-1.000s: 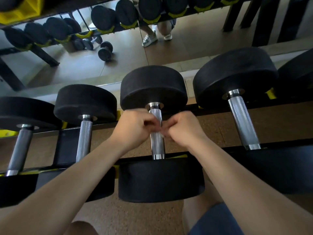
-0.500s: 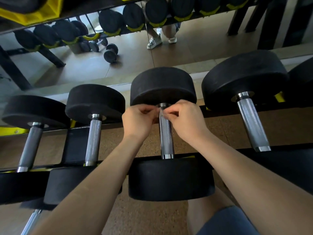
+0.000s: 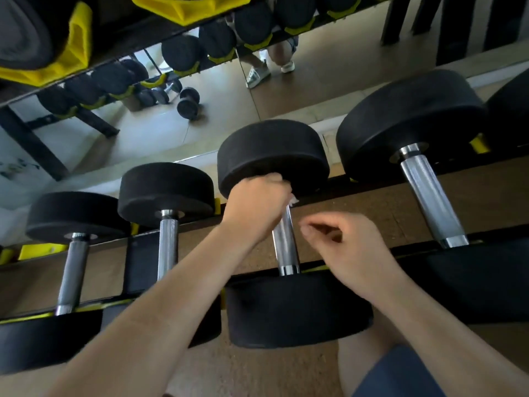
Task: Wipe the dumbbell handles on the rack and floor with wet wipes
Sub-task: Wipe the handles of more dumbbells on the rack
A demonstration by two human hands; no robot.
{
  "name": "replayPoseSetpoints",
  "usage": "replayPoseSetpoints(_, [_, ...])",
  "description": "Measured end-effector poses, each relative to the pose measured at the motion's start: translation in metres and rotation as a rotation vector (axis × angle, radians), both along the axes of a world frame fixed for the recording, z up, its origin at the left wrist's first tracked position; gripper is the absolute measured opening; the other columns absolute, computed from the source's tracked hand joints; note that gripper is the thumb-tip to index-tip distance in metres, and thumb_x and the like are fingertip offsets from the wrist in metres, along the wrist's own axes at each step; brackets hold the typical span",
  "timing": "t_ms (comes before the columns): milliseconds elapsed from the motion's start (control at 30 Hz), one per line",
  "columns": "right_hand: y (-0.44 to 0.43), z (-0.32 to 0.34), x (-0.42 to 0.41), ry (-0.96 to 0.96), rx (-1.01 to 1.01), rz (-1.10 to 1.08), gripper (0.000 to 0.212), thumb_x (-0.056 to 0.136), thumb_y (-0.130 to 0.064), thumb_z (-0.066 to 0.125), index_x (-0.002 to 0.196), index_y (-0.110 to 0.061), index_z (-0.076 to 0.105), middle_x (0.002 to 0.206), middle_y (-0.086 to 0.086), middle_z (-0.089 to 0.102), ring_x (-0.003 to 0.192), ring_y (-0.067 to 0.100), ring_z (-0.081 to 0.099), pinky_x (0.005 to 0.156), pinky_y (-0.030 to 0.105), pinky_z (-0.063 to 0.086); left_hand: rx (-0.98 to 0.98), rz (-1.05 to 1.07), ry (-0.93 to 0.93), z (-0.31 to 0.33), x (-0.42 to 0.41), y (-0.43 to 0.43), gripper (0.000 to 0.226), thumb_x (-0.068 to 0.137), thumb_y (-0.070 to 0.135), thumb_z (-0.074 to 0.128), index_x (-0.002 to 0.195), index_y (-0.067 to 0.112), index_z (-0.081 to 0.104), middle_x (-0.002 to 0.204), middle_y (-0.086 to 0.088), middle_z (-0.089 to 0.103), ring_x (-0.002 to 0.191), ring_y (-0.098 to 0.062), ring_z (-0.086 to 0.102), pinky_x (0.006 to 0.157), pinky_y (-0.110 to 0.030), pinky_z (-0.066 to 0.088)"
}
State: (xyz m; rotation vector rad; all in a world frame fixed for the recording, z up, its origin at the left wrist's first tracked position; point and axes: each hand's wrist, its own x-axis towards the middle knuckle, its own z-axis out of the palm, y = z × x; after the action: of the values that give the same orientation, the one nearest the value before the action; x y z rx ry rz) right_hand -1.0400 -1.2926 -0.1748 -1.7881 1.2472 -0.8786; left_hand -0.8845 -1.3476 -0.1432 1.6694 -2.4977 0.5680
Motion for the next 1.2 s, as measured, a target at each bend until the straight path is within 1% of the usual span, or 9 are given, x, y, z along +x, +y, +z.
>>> replayPoseSetpoints(67, [0.033,-0.005,-0.013,-0.056,-0.057,0.118,0.024,0.096,-0.042,0.048,0.107,-0.031,0.066,0.100,-0.018,0.064,0.096,-0.003,0.058,0.081,0.016,0.047,0.201,-0.045,-0.094,0.002,-0.001,0.005,0.021,0.097,0.032,0.050,0.097,0.025,0.070,0.098,0.005,0.064,0.095,-0.017,0.062,0.067,-0.028,0.038])
replayPoseSetpoints(167, [0.053,-0.024,-0.025,0.033,-0.232,0.198,0.043,0.098,-0.054,0.037,0.131,-0.032,0.053,0.122,-0.022,0.055,0.114,-0.005,0.048,0.093,0.014,0.039,0.390,-0.095,-0.074,0.004,-0.006,0.017,0.027,0.097,0.040,0.047,0.094,0.031,0.073,0.088,0.011,0.066,0.087,-0.011,0.061,0.064,-0.024,0.032])
replayPoseSetpoints(367, [0.053,-0.039,-0.025,-0.065,-0.437,0.151,0.045,0.101,-0.040,0.041,0.134,-0.014,0.053,0.132,-0.006,0.055,0.116,0.009,0.053,0.095,0.028,0.045,0.180,0.095,0.059,0.008,0.000,-0.002,0.028,0.097,0.036,0.047,0.101,0.029,0.074,0.098,0.005,0.072,0.092,-0.018,0.065,0.081,-0.036,0.050])
replayPoseSetpoints(467, [0.052,-0.039,-0.023,-0.086,-0.453,0.125,0.043,0.100,-0.037,0.043,0.131,-0.011,0.058,0.127,-0.003,0.059,0.114,0.010,0.055,0.092,0.030,0.047,0.459,-0.008,-0.046,0.002,-0.012,0.018,0.022,0.094,0.038,0.053,0.097,0.034,0.074,0.089,0.014,0.069,0.081,-0.005,0.054,0.070,-0.023,0.038])
replayPoseSetpoints(600, [0.050,-0.038,-0.022,-0.141,-0.431,0.096,0.037,0.096,-0.035,0.050,0.123,-0.013,0.063,0.118,-0.006,0.064,0.109,0.006,0.057,0.090,0.028,0.048,0.676,0.017,0.096,0.010,-0.008,0.023,0.013,0.087,0.037,0.064,0.087,0.034,0.077,0.066,0.023,0.060,0.072,0.002,0.055,0.060,-0.007,0.037])
replayPoseSetpoints(800, [0.046,-0.037,-0.020,-0.268,-0.270,0.042,0.026,0.096,-0.030,0.052,0.112,-0.017,0.068,0.106,-0.014,0.065,0.103,0.000,0.060,0.086,0.015,0.045,0.350,0.099,0.212,-0.001,-0.003,0.018,0.016,0.090,0.039,0.062,0.091,0.033,0.077,0.074,0.018,0.067,0.075,-0.004,0.059,0.072,-0.024,0.046])
replayPoseSetpoints(967, [0.048,-0.040,-0.020,-0.268,-0.215,0.009,0.036,0.095,-0.040,0.051,0.112,-0.015,0.070,0.112,-0.010,0.062,0.109,0.006,0.059,0.090,0.023,0.048,0.660,0.031,0.314,-0.006,0.007,0.037,0.008,0.081,0.033,0.073,0.086,0.029,0.078,0.057,0.025,0.054,0.060,0.007,0.055,0.066,-0.015,0.044])
replayPoseSetpoints(1133, [0.051,-0.036,-0.019,-0.239,-0.256,-0.050,0.032,0.093,-0.038,0.054,0.108,-0.015,0.071,0.108,-0.010,0.062,0.107,0.005,0.059,0.090,0.018,0.046,0.270,0.128,0.594,-0.008,0.007,0.021,0.009,0.084,0.034,0.073,0.081,0.027,0.079,0.043,0.031,0.048,0.048,0.013,0.048,0.053,-0.004,0.030])
replayPoseSetpoints(1200, [0.051,-0.027,-0.018,-0.207,-0.271,-0.105,0.030,0.092,-0.036,0.055,0.105,-0.016,0.072,0.104,-0.011,0.062,0.101,0.008,0.060,0.086,0.019,0.048,0.283,0.140,0.646,-0.013,0.008,0.023,0.009,0.085,0.030,0.073,0.079,0.026,0.078,0.045,0.030,0.050,0.047,0.011,0.046,0.052,-0.005,0.029])
